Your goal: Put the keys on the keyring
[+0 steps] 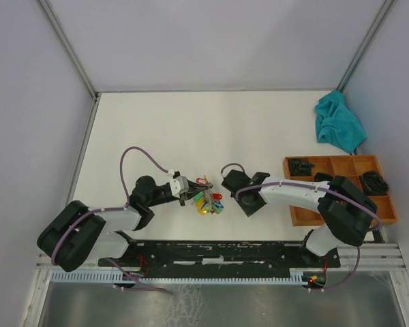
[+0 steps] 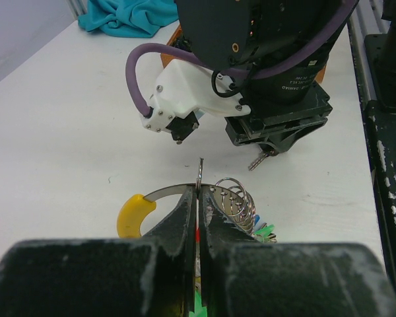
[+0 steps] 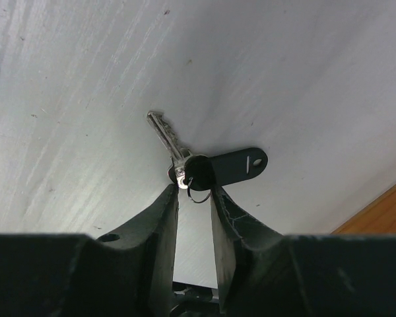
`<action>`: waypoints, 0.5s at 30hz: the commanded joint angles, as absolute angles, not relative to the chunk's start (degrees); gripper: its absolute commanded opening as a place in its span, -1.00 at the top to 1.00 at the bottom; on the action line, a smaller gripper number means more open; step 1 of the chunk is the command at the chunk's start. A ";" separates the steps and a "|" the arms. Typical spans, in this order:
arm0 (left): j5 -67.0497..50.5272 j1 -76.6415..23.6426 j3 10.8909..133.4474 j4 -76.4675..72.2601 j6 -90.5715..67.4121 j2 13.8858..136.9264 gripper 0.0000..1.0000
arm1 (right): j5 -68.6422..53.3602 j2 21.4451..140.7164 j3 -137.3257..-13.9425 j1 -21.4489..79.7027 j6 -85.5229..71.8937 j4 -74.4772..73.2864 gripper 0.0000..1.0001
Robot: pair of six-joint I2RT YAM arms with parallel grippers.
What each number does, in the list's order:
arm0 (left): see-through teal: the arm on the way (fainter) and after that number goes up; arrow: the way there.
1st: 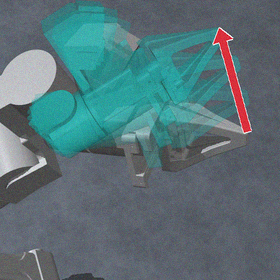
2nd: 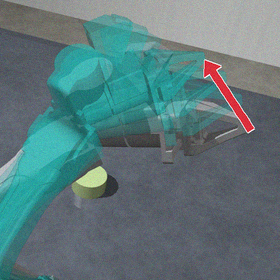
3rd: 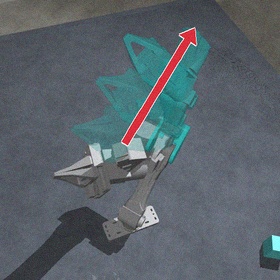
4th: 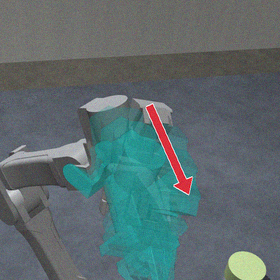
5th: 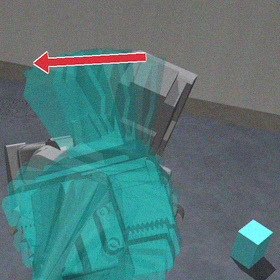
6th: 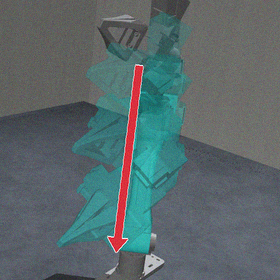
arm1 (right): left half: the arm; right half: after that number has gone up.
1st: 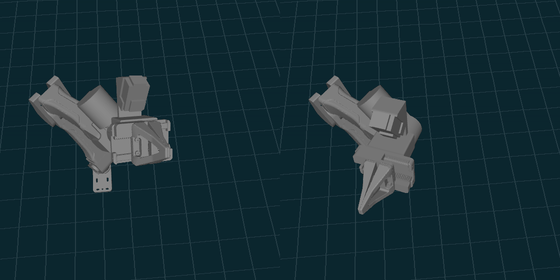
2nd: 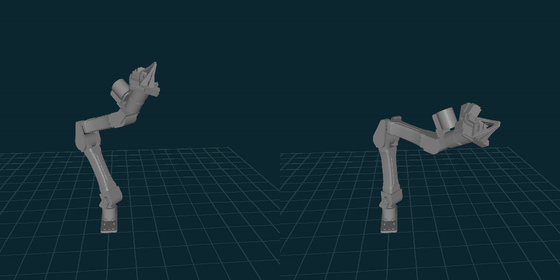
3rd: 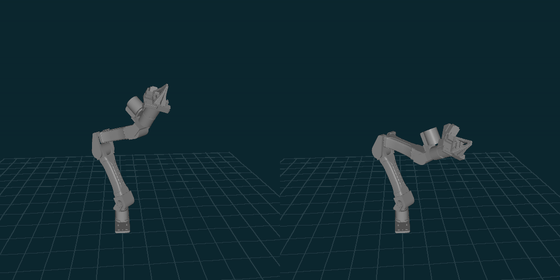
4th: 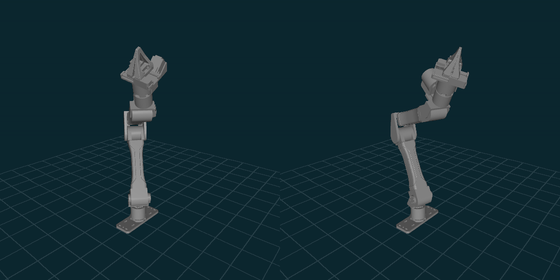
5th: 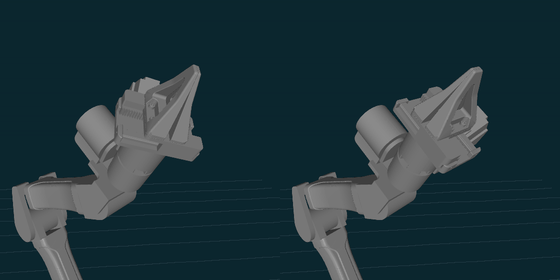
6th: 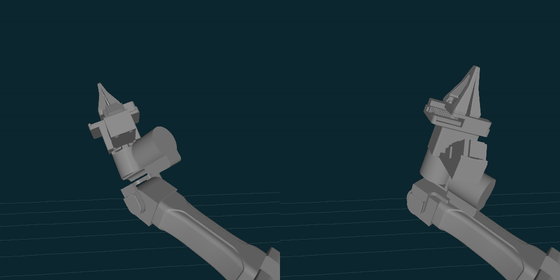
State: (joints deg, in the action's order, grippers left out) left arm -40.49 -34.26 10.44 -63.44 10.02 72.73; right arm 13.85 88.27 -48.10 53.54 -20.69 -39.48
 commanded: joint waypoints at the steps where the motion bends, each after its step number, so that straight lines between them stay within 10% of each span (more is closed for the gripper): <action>1: -39.81 -34.45 10.74 -65.96 10.36 70.95 0.95 | 15.86 89.27 -51.43 53.52 -20.74 -40.26 0.33; 15: -39.90 -34.45 10.81 -65.37 10.47 70.24 0.95 | 16.12 90.87 -52.01 53.51 -21.05 -41.04 0.55</action>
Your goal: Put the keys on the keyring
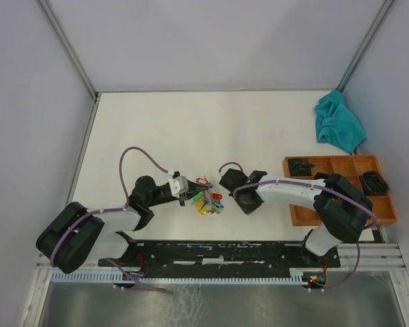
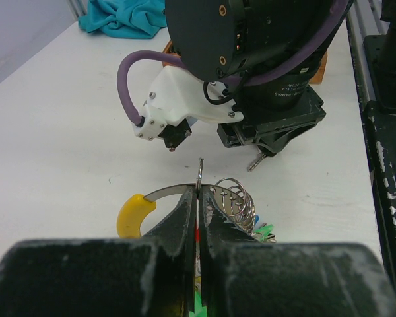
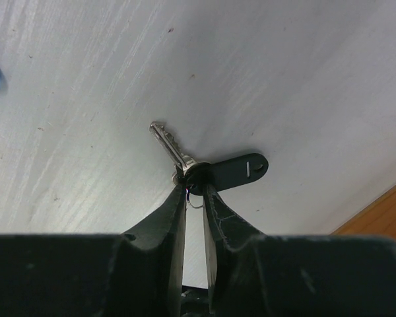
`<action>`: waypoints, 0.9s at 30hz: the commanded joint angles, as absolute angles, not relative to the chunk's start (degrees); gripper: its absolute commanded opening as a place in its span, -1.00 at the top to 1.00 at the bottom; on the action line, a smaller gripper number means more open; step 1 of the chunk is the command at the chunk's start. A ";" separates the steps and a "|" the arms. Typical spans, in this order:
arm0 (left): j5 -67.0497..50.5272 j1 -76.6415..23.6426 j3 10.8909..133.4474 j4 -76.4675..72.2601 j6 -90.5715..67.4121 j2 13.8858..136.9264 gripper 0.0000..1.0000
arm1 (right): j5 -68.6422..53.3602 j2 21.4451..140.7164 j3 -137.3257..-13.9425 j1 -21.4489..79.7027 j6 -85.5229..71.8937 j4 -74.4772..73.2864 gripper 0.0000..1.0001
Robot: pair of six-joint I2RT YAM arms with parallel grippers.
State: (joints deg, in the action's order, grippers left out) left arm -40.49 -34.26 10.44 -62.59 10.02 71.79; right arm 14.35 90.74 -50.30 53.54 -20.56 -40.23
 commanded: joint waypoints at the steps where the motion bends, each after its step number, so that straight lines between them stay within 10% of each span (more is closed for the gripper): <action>1: -39.95 -34.45 10.81 -65.31 10.45 70.23 0.95 | 16.07 90.88 -52.02 53.45 -21.24 -41.13 0.55; 9: -40.08 -34.50 10.90 -65.28 10.44 70.17 0.95 | 15.91 90.92 -51.45 53.46 -22.31 -41.60 0.44; 16: -40.08 -34.45 10.80 -65.15 10.38 69.72 0.95 | 15.26 91.36 -51.97 53.52 -21.77 -41.16 0.97; 27: -40.17 -34.45 10.72 -65.13 10.14 69.08 0.95 | 8.86 80.54 -50.15 50.38 -21.41 -28.48 0.99</action>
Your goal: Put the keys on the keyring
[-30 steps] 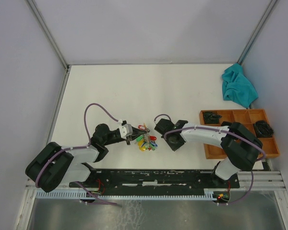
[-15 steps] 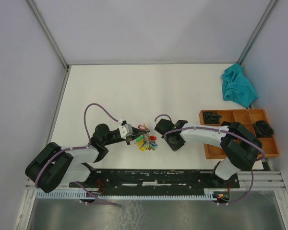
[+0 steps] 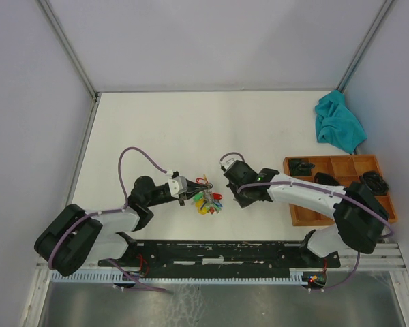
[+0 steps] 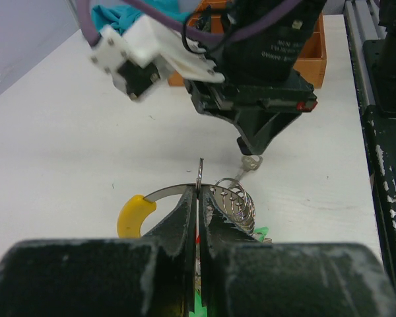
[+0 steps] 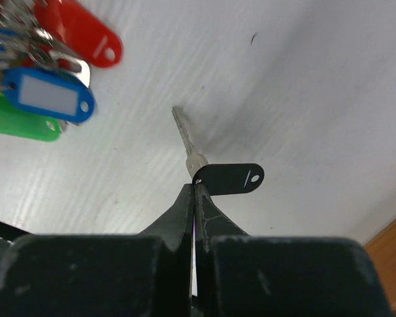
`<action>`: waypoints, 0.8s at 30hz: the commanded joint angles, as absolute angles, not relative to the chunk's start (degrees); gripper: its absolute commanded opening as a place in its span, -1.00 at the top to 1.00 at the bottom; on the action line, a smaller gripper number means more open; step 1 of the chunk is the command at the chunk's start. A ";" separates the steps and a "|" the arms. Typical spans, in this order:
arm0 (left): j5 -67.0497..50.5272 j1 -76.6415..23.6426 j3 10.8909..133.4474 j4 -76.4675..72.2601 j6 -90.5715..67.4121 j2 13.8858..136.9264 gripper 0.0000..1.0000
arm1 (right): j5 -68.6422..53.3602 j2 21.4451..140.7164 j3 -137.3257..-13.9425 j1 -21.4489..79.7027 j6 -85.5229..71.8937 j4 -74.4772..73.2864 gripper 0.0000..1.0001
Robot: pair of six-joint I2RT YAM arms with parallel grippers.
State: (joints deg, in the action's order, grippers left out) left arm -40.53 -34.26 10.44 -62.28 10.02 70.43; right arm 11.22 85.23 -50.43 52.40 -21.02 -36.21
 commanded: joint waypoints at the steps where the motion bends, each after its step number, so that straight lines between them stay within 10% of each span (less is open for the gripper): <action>1: -40.17 -34.45 10.72 -65.06 10.15 69.08 0.95 | 7.85 80.29 -49.88 49.80 -21.67 -27.47 0.99; 24: -40.18 -34.45 10.68 -65.57 9.91 69.43 0.95 | 5.18 85.70 -45.38 46.85 -23.20 -20.74 0.91</action>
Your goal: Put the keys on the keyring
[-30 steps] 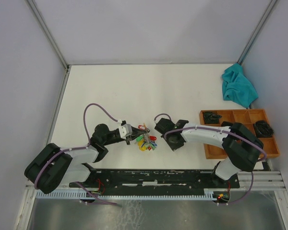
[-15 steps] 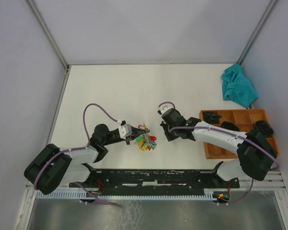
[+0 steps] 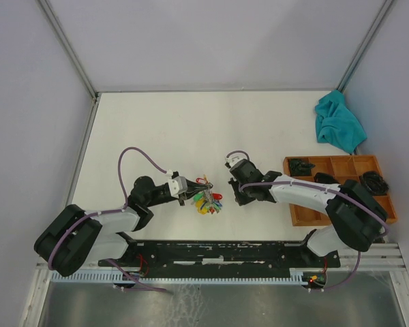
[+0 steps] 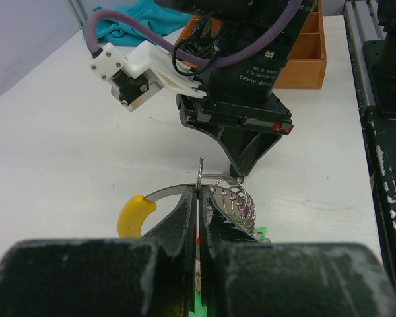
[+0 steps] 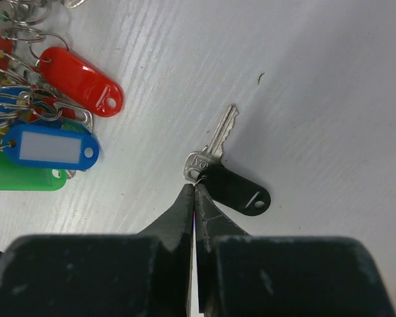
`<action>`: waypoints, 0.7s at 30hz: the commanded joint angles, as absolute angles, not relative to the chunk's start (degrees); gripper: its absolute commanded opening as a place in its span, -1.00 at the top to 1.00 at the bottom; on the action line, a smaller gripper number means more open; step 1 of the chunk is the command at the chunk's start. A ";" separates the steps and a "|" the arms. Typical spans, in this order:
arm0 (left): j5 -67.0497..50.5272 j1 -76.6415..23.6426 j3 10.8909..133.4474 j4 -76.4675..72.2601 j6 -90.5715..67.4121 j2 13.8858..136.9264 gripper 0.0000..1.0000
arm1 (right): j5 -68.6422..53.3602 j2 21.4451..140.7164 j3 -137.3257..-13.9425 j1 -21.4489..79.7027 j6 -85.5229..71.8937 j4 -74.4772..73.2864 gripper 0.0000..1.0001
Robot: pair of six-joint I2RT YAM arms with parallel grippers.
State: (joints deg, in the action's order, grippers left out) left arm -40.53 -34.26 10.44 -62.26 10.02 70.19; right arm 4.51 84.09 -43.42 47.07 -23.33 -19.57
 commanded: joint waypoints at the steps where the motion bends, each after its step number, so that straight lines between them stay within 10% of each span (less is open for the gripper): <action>1: -40.17 -34.45 10.64 -65.50 9.95 69.43 0.95 | 5.18 86.08 -45.78 46.85 -23.09 -21.39 0.88; 10: -39.89 -34.45 10.55 -65.51 10.00 69.26 0.95 | 6.73 85.19 -50.27 48.33 -20.10 -28.10 0.32; 21: -39.81 -34.46 10.46 -65.47 10.16 68.99 0.95 | 8.92 88.18 -53.51 49.75 -15.74 -33.41 0.29</action>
State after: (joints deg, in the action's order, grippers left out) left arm -40.51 -34.26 10.41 -62.26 10.02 70.19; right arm 7.22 87.11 -51.31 49.56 -18.02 -31.31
